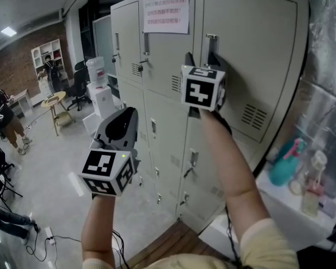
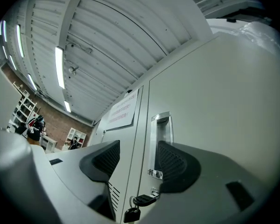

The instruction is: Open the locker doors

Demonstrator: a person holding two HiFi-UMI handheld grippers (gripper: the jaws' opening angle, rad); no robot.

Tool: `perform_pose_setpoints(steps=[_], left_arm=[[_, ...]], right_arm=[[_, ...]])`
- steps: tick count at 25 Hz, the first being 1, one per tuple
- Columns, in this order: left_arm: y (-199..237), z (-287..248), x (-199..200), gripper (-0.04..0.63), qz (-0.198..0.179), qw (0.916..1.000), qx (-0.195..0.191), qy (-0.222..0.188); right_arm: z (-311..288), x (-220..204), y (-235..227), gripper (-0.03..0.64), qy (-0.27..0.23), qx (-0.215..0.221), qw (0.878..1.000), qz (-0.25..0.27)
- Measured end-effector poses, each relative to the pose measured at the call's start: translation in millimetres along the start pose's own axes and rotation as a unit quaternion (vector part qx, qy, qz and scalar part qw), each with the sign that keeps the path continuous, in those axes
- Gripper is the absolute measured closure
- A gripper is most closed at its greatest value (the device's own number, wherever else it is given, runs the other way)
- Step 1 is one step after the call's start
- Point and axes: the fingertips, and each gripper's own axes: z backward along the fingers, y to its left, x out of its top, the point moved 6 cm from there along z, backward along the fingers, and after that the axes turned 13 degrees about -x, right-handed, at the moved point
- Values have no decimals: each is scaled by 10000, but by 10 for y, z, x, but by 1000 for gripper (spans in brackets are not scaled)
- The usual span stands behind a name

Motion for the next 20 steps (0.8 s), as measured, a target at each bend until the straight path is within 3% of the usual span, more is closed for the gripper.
perform_pose_setpoints(steps=[9,20], left_arm=[[24,169,-15,589,-14,10000,96,-23],[-101,330,-15,589,-148,9999,6,-24]], right_arm=[[-54,23,17,387,146,-42,9998,-163],[303,94,121,387,-156,373,9992,-29]])
